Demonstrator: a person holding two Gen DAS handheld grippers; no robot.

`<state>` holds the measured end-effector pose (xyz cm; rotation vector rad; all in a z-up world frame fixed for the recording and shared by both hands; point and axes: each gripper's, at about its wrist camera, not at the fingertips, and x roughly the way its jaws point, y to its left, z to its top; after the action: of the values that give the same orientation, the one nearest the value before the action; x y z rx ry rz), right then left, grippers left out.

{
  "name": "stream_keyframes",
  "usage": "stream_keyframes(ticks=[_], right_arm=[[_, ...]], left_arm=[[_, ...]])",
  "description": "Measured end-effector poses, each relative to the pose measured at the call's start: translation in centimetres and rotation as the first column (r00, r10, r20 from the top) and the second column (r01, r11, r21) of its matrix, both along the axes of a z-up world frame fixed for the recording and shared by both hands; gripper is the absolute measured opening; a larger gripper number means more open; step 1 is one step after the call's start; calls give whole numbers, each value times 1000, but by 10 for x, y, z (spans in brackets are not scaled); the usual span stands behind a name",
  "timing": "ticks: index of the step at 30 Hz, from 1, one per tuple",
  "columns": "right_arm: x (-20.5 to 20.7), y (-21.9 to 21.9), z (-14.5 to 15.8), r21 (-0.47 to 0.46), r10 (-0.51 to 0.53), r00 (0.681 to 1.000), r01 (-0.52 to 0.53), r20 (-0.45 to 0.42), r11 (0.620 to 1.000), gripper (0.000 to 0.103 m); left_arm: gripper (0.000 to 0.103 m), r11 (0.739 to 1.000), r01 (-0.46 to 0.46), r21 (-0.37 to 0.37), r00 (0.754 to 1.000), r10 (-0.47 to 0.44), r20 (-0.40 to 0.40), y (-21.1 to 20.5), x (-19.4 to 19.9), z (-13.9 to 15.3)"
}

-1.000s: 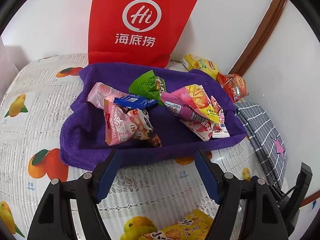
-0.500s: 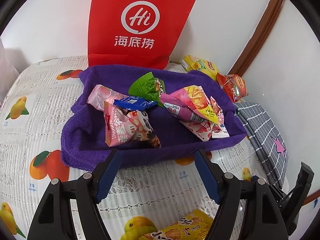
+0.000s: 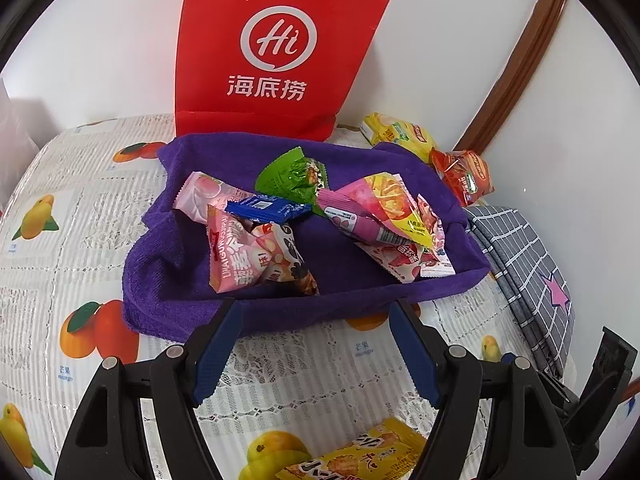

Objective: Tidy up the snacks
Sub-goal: 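Grasp the red packet on the bed with the right tool, then grasp the yellow triangular snack bag with the left tool while the right tool holds the red packet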

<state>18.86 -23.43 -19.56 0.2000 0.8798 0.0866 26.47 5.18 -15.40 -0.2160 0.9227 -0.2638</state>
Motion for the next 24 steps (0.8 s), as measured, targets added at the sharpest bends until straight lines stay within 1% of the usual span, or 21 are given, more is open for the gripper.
stream_keyframes(ticks=[2, 5, 10, 12, 13, 15, 18, 20, 22, 24], right_arm=[[-1, 5, -1, -22, 32, 999, -33, -18, 999, 47], [-7, 8, 0, -48, 47, 999, -48, -24, 998, 57], [-27, 9, 5, -90, 70, 997, -71, -20, 993, 61], [-37, 10, 10, -122, 84, 996, -84, -5, 989, 69], [-43, 11, 13, -152, 86, 996, -85, 2, 985, 71], [-50, 11, 16, -178, 95, 995, -93, 3, 980, 76], [-52, 11, 11, -159, 104, 994, -107, -26, 981, 77], [-50, 13, 4, -168, 96, 994, -102, -43, 980, 77], [-50, 14, -2, -187, 72, 997, -78, -38, 979, 77], [-49, 13, -4, -178, 56, 998, -62, -35, 982, 76]], left_arm=[[74, 1000, 5, 13, 1000, -5, 4, -3, -1, -1], [74, 999, 7, 36, 1000, -7, -4, -6, 1, -5], [74, 999, 20, 48, 1000, -19, -17, -10, 1, -9], [74, 998, 27, 53, 1000, -26, -16, -13, 0, -9], [74, 998, 30, 54, 999, -29, -14, -13, 0, -9], [74, 998, 37, 57, 999, -37, -9, -15, -2, -8], [74, 997, 46, 60, 999, -45, -5, -18, -4, -7], [74, 997, 52, 63, 999, -52, -2, -20, -5, -6], [74, 996, 55, 65, 998, -56, 1, -21, -5, -6], [74, 996, 56, 70, 998, -57, 2, -21, -6, -6]])
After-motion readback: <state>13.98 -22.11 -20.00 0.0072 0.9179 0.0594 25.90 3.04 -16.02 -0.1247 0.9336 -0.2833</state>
